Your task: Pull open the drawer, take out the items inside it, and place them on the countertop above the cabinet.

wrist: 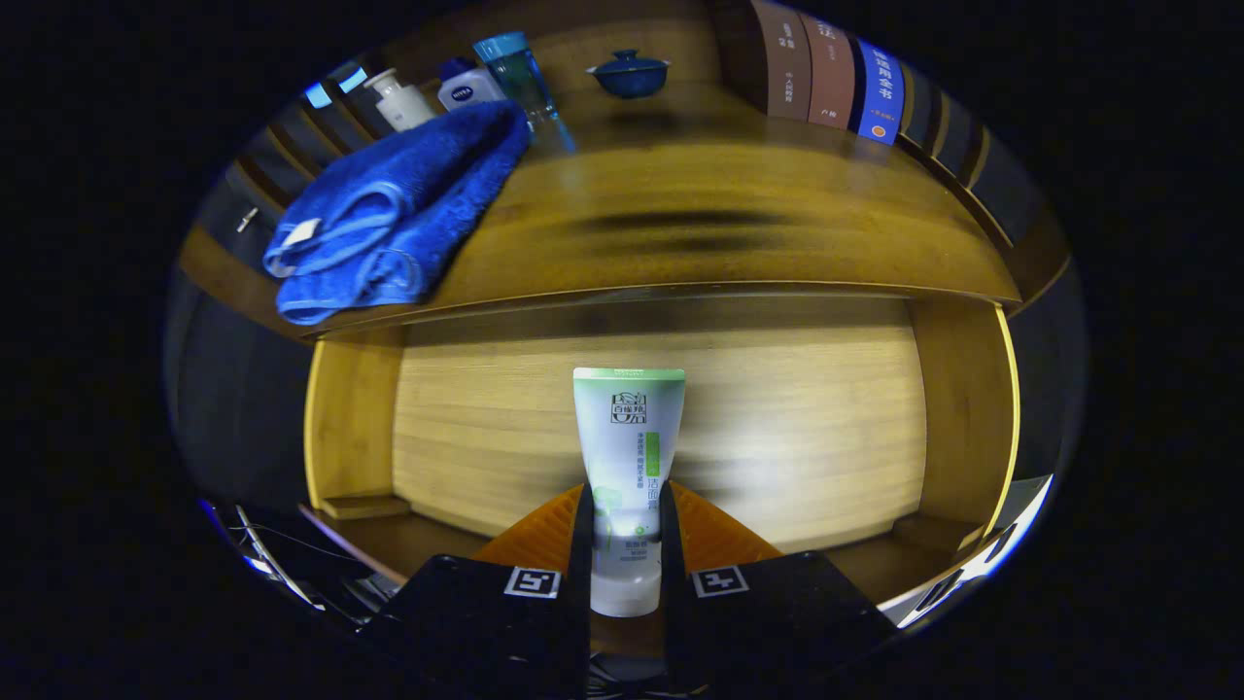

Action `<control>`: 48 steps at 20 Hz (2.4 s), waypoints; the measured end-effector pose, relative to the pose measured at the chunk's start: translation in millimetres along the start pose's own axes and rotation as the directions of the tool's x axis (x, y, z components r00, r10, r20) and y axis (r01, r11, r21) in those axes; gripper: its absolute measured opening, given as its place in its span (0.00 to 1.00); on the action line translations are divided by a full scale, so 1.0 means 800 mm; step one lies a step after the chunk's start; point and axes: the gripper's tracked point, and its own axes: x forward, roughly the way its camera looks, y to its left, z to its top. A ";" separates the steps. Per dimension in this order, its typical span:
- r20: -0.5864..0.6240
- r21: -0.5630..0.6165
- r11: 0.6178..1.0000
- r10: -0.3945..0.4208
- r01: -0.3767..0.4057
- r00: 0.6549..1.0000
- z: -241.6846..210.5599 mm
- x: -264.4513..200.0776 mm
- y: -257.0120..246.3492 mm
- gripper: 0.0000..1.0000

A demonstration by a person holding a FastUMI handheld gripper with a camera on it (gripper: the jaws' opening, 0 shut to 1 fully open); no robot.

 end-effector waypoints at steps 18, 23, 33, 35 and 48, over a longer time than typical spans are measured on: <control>0.112 0.023 0.998 -0.063 0.060 0.992 0.213 -0.028 0.007 0.34; 0.055 0.044 0.997 -0.062 0.060 0.997 0.234 0.003 0.005 0.34; 0.106 0.028 0.994 -0.104 0.101 0.989 0.267 0.005 -0.003 0.69; 0.128 0.009 0.993 -0.117 0.117 0.985 0.273 0.000 -0.007 0.90; 0.478 -0.024 0.985 -0.137 0.169 0.867 0.209 -0.084 -0.019 1.00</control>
